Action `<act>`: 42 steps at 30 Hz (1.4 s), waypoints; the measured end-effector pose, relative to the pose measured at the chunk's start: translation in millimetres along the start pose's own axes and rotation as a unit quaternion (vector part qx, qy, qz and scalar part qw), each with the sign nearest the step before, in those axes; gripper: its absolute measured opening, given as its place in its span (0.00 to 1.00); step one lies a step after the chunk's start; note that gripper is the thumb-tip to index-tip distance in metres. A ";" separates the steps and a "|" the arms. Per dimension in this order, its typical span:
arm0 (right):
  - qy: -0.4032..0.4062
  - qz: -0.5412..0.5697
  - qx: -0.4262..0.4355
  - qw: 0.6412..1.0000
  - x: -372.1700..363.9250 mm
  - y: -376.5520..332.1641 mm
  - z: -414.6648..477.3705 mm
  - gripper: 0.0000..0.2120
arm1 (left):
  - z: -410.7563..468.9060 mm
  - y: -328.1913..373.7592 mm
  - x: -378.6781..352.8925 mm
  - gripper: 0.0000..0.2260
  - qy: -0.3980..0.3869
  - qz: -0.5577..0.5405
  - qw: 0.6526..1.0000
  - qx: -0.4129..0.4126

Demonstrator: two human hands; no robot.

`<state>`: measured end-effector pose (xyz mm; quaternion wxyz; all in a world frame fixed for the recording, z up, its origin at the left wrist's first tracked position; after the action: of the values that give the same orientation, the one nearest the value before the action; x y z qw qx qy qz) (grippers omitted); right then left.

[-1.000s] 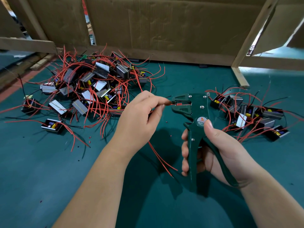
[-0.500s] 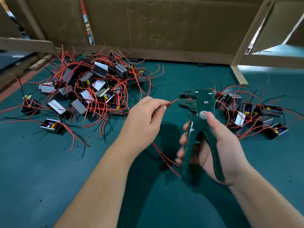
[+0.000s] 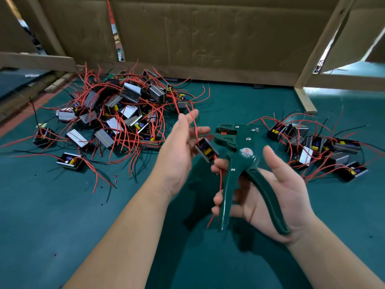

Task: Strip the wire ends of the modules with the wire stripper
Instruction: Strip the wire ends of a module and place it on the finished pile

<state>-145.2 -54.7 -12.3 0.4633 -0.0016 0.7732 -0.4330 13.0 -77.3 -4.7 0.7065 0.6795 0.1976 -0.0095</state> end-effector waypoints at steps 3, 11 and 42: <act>0.047 -0.016 0.074 0.996 3.6 -10.9 -2.4 0.44 | -0.2 1.0 3.3 0.17 -0.032 0.039 0.999 0.004; 0.280 -0.102 0.291 0.909 29.0 -42.4 -16.2 0.14 | -4.3 4.4 27.2 0.25 0.163 0.476 0.851 -0.149; 0.139 0.028 0.106 0.984 24.6 -20.8 9.8 0.15 | 1.6 -0.4 46.2 0.23 0.211 0.668 0.713 0.015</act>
<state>-160.5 -84.2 -17.9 0.3605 0.1291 0.7798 -0.4953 55.9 -67.0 -18.5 0.4585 0.6293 -0.1645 0.6055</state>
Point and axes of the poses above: each hand's wrist, its own z-axis towards the middle knuckle, its own x-axis out of the back of the hand, y = z × x, the point moved 2 cm from there along z, towards the middle knuckle, and after that the axes turned 1 degree about z, right-handed, at the moved point
